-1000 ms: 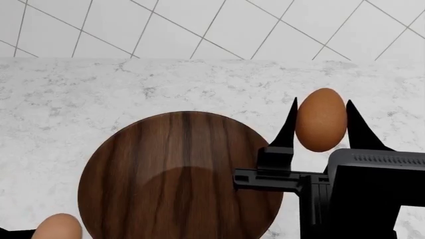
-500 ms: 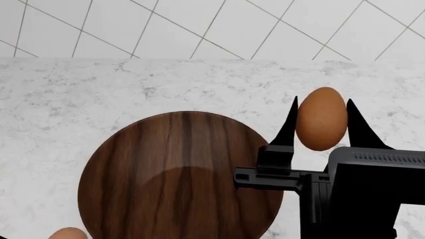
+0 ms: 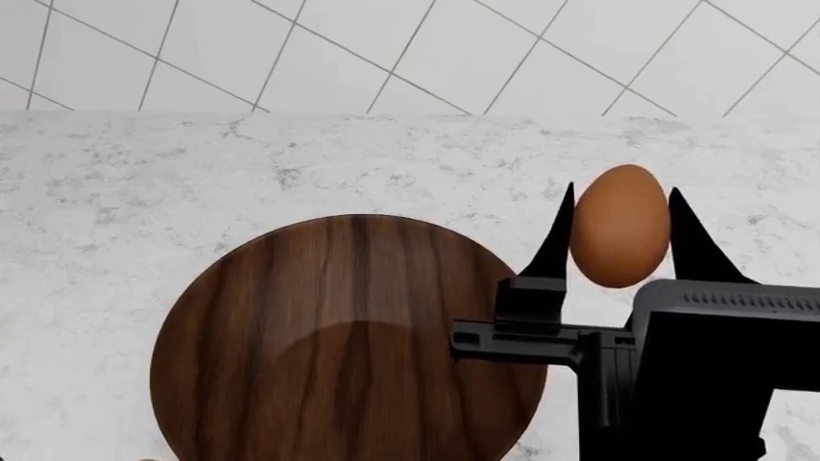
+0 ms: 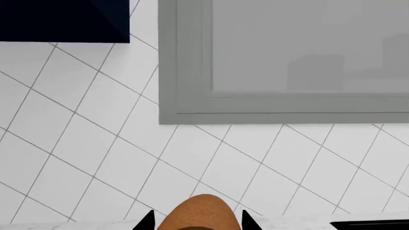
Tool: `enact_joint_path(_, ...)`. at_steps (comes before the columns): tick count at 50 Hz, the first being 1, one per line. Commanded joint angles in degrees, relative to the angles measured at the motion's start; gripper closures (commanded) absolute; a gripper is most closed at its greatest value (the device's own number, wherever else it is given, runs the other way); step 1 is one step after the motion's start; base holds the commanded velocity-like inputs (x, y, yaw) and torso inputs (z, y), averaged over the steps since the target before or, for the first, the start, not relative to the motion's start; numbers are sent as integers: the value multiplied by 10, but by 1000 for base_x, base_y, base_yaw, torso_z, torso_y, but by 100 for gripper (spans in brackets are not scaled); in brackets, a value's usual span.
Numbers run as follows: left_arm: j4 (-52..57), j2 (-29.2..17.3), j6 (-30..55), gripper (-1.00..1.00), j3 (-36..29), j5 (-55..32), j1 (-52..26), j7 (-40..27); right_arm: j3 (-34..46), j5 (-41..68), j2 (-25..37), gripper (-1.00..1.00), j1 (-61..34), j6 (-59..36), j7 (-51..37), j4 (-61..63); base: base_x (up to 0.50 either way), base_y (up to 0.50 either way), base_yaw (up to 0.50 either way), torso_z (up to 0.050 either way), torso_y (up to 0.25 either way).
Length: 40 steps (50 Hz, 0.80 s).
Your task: Place the eggs and milk next to the bowl.
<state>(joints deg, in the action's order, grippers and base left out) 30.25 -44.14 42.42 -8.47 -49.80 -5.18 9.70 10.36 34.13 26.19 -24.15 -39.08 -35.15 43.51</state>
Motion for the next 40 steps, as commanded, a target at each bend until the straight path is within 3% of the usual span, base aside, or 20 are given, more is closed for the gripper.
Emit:
enact_joint_path(1, -34, 17, -21, 100, -15, 7, 18, 4, 7, -19, -6, 100, 8, 11, 8, -14, 0, 0, 0, 0, 0)
enact_joint_path(17, -47, 19, -23, 100, -31, 22, 22, 8, 7, -14, -4, 100, 7, 8, 5, -13, 2, 0, -2, 0, 0)
enact_joint_path(18, -44, 17, -21, -100, -33, 22, 22, 8, 6, -13, -4, 100, 7, 8, 5, -13, 0, -3, -3, 0, 0)
enact_joint_path(40, -23, 9, -11, -100, -24, 14, 8, -11, 0, -12, 0, 100, 20, 26, 8, -18, 3, 0, -2, 0, 0)
